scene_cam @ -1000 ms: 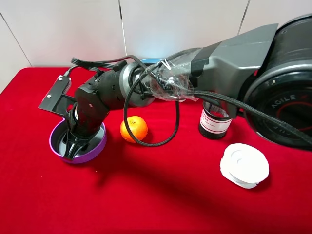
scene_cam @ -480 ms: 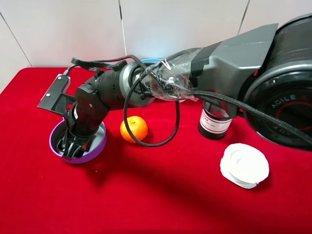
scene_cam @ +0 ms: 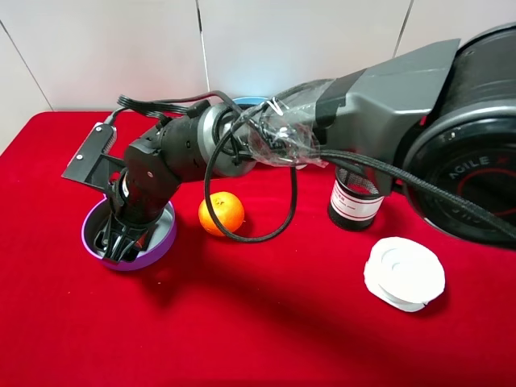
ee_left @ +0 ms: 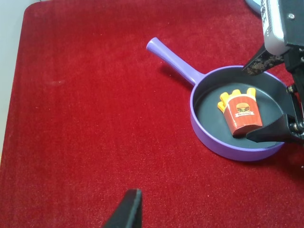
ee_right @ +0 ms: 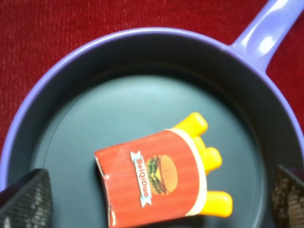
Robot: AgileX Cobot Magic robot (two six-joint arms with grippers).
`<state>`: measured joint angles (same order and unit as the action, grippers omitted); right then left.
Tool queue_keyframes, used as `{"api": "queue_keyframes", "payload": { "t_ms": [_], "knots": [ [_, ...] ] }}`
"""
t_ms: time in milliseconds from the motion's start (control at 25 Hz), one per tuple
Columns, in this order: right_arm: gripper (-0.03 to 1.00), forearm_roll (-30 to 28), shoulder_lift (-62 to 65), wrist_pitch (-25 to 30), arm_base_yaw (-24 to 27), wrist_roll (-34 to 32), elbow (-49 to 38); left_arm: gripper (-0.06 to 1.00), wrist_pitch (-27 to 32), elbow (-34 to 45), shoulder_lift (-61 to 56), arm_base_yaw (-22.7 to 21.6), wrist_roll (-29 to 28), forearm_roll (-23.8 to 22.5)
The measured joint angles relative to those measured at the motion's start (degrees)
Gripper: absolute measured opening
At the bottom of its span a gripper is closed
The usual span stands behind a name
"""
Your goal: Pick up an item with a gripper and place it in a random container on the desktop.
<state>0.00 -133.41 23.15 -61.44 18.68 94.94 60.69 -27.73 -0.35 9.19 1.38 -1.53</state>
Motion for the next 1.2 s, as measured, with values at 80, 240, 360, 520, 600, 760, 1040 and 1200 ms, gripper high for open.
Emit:
{"api": "queue_keyframes", "payload": {
  "t_ms": [80,240,360,520,600,760,1040,1200],
  "knots": [
    [0.69,0.0,0.0,0.0,0.0,0.0,0.0,0.99,0.0,0.0,0.0,0.0,0.0,0.0],
    [0.69,0.0,0.0,0.1,0.0,0.0,0.0,0.99,0.0,0.0,0.0,0.0,0.0,0.0],
    [0.69,0.0,0.0,0.6,0.0,0.0,0.0,0.99,0.0,0.0,0.0,0.0,0.0,0.0],
    [0.69,0.0,1.4,2.1,0.0,-0.1,0.0,0.99,0.0,0.0,0.0,0.0,0.0,0.0],
    [0.69,0.0,2.2,3.3,0.0,-0.6,0.0,0.99,0.0,0.0,0.0,0.0,0.0,0.0],
    [0.69,0.4,3.8,6.7,0.0,-1.8,0.0,0.99,0.0,0.0,0.0,0.0,0.0,0.0],
    [0.69,0.7,7.4,16.7,0.0,-5.0,0.0,0.99,0.0,0.0,0.0,0.0,0.0,0.0],
    [0.69,0.7,10.4,22.3,0.0,-5.5,0.0,0.99,0.0,0.0,0.0,0.0,0.0,0.0]
  ]
}}
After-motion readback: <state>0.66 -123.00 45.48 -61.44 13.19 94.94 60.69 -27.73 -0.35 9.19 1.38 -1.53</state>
